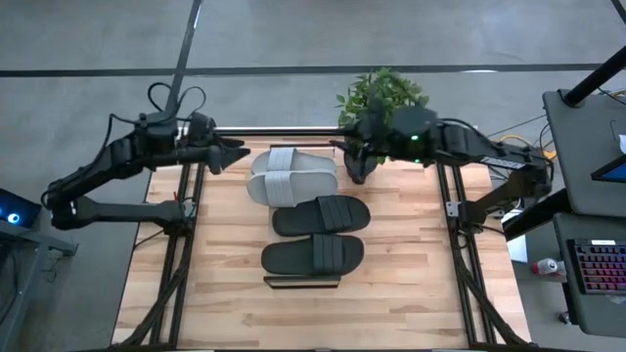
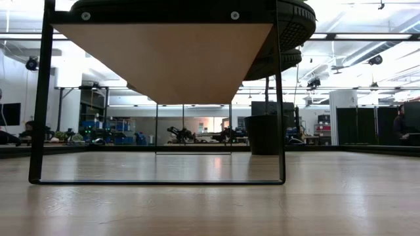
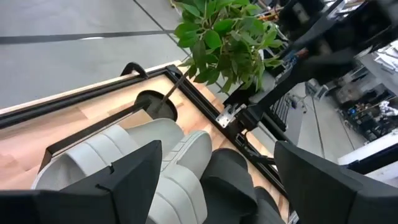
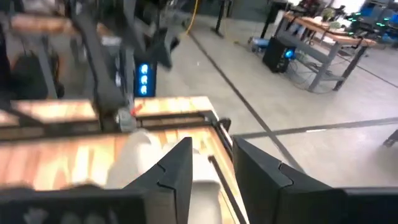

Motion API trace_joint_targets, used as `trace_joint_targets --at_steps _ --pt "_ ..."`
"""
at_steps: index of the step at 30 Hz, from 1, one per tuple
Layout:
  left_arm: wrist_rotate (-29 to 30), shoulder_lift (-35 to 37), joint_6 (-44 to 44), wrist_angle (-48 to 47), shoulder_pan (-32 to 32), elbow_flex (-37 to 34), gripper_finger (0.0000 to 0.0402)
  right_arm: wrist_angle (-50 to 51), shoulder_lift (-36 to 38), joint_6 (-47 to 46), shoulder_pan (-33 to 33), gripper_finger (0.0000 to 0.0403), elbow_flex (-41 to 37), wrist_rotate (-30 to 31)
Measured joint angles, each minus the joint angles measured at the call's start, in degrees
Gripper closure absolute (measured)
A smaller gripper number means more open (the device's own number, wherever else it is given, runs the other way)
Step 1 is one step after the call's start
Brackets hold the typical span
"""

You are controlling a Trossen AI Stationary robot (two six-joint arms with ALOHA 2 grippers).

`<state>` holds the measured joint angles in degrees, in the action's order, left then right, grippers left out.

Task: Pick and place slides into the shelf
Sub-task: Adjust the black slipper

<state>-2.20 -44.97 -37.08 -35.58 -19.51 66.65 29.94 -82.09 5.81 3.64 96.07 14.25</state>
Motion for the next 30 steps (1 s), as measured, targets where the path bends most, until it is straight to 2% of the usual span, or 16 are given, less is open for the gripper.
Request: trace_joint_targets --at_steps 5,11,15,22,24,30 --pt "0.1 1.3 0.0 -0.7 0.0 -0.2 0.0107 5.3 -2.8 3.8 0.0 0.0306 0.0 -4.1" --pt "1.7 0.8 0.0 -1.0 0.0 -0.3 0.0107 13.5 -3.0 -1.4 -1.3 0.0318 0.0 -7.0" --pt "3.4 -0.1 0.5 -1.1 0.0 -0.3 0.0107 15.7 -2.1 -9.8 -3.0 0.0325 0.0 -8.9" --pt "7.4 -1.7 4.8 -1.0 0.0 -0.3 0.0107 19.1 0.4 -29.5 -5.4 0.0330 0.0 -8.2" --pt "7.8 -2.1 5.5 -1.0 0.0 -0.3 0.0107 18.8 1.1 -32.7 -6.9 0.0328 0.0 -8.1" --pt "8.6 -2.7 6.3 -0.9 0.0 -0.3 0.0107 19.2 2.5 -39.7 -12.3 0.0328 0.0 -1.1"
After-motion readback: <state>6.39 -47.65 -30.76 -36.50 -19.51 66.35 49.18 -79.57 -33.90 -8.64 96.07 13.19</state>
